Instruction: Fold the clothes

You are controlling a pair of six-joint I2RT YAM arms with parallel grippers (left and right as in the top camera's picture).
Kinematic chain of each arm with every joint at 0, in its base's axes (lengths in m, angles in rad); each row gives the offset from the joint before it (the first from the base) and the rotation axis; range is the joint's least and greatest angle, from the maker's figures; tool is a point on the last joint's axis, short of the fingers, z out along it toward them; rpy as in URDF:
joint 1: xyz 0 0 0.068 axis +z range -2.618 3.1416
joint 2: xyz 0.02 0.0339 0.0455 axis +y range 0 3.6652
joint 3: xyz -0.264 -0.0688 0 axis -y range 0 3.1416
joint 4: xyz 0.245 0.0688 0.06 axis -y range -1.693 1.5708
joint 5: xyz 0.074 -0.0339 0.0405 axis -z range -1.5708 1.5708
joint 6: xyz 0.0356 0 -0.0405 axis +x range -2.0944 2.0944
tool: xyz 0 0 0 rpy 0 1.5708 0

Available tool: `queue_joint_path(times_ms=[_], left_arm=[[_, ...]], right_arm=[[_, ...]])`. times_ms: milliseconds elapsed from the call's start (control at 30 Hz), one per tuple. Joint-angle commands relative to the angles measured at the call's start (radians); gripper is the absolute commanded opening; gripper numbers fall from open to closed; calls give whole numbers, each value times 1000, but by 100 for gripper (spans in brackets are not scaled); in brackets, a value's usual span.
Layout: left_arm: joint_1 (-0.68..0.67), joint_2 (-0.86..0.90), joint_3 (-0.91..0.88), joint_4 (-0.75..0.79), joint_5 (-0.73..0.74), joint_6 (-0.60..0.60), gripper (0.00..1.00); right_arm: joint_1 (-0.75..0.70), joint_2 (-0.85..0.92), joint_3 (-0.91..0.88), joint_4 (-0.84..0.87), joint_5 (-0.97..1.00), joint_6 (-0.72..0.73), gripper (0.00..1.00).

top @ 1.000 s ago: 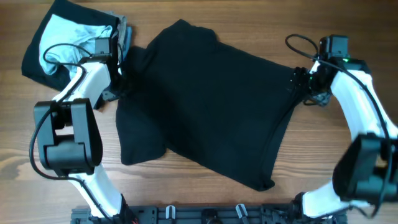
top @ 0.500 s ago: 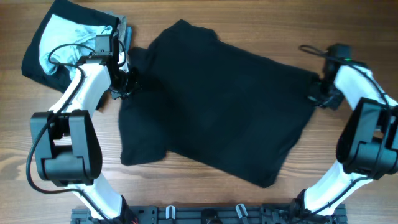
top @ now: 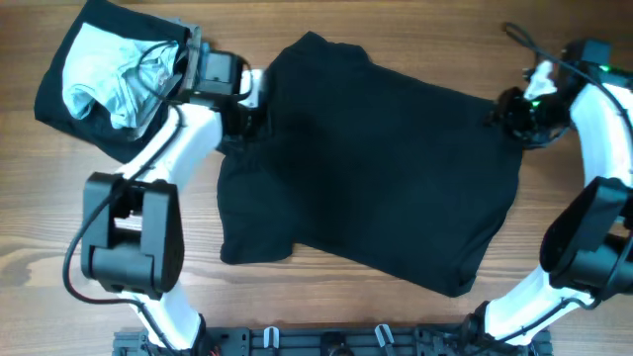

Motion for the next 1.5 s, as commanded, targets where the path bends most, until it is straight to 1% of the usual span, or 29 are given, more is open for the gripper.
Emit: queue_joint_path(times_ms=[0, 133, 233, 267, 367, 400, 433, 500, 567, 633, 667, 733, 800, 867, 900, 933, 967, 1000, 1033, 1067, 1100, 1133, 1167, 1200, 1233, 1267, 1300, 1400, 1467], left_arm=[[-75, 70, -6, 96, -11, 188, 4], [-64, 215, -6, 222, -77, 182, 4], [5, 266, -6, 243, -328, -11, 4], [34, 269, -6, 240, -369, -64, 4], [121, 266, -6, 228, -338, -158, 4], [143, 266, -6, 226, -274, -158, 4], [154, 266, -6, 225, -231, -157, 4], [154, 266, -6, 210, -205, -157, 4], [148, 266, -6, 197, -205, -149, 4], [146, 262, -6, 185, -205, -146, 5], [146, 252, -5, 179, -205, -146, 6], [146, 210, -5, 164, -205, -119, 9], [146, 151, -5, 142, -205, -97, 13], [146, 84, -5, 130, -205, -97, 16], [146, 60, -5, 122, -205, -97, 18], [146, 44, -5, 113, -205, -97, 19], [146, 28, -5, 96, -204, -97, 21], [144, 21, -5, 80, -197, -97, 21], [140, 21, -5, 69, -184, -97, 21], [135, 21, -5, 58, -166, -97, 22], [119, 18, -5, 30, -104, -89, 22], [107, 14, -5, -6, -93, -89, 26], [99, 11, -5, -44, -93, -89, 29], [93, 10, -5, -80, -93, -89, 33], [93, 10, -5, -118, -93, -90, 34], [93, 10, -5, -148, -93, -89, 35], [93, 10, -5, -189, -93, -89, 37], [93, -7, -5, -280, -92, -88, 41], [90, -51, -5, -343, -70, -55, 44]], right_arm=[[50, -20, 7, -26, -64, -50, 54], [71, -20, 7, -120, -63, -77, 55], [92, -20, -11, -201, -39, -98, 57], [103, -20, -37, -212, -12, -88, 57], [147, -20, -136, -198, 36, -39, 57], [183, -20, -201, -167, 36, -37, 54], [215, -20, -256, -140, 50, -10, 47], [274, -20, -371, -50, 54, 41, 28], [310, -20, -447, 0, 86, 96, 25], [319, -20, -496, -21, 317, 308, 12], [296, -20, -500, -54, 487, 418, 7], [199, -20, -493, -62, 548, 455, 4], [64, -21, -449, -73, 548, 446, 4], [-40, -21, -376, -77, 516, 372, 13], [-67, -21, -340, -77, 490, 325, 20], [-79, -21, -316, -77, 467, 291, 24], [-89, -22, -279, -64, 385, 180, 25], [-85, -28, -257, -47, 208, -4, 27], [-72, -39, -254, -44, -28, -129, 35], [-53, -43, -255, -52, -160, -175, 38], [7, -43, -255, -53, -185, -176, 40], [42, -43, -255, -41, -129, -133, 43], [76, -43, -255, -16, -19, -22, 50], [105, -43, -255, 31, 74, 28, 51], [127, -41, -260, 142, 149, 46, 33], [135, -40, -274, 220, 162, 45, 11], [137, -32, -298, 326, 162, 77, 4], [137, 7, -343, 487, 191, 127, 4], [137, 61, -352, 559, 220, 169, 4]])
